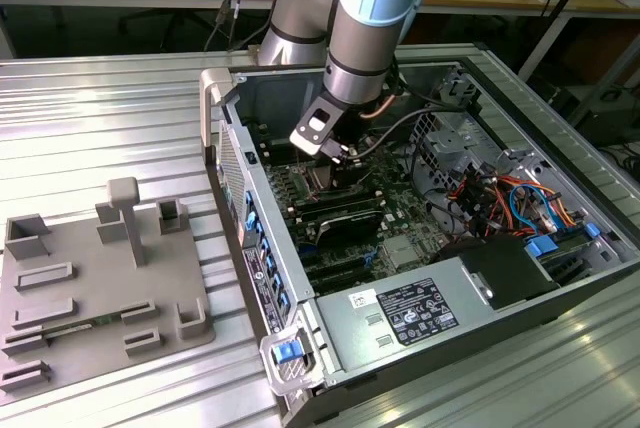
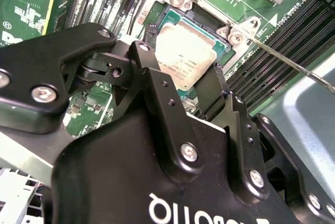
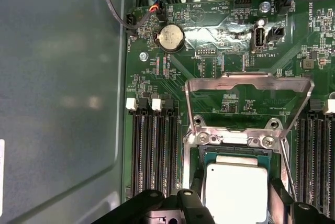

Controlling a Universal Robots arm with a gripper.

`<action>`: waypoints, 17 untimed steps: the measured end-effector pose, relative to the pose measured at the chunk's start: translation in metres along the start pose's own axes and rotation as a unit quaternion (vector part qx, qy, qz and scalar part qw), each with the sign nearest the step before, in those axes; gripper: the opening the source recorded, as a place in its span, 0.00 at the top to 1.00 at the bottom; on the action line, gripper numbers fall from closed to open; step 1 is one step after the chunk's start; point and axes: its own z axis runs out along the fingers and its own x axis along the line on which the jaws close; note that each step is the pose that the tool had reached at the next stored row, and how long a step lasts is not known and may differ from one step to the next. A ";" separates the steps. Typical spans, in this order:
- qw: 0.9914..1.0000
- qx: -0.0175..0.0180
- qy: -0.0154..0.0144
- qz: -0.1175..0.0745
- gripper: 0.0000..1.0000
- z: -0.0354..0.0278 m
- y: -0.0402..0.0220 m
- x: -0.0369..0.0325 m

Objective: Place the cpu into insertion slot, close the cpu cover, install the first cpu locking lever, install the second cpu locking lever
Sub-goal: 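Place the cpu into insertion slot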

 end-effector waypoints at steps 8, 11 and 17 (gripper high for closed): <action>1.000 0.000 0.000 0.001 0.45 0.0005 0.0024 -0.0002; 1.000 0.000 0.000 0.000 0.45 0.0006 0.0036 -0.0002; 1.000 0.001 -0.001 0.000 0.45 0.0035 0.0035 -0.0005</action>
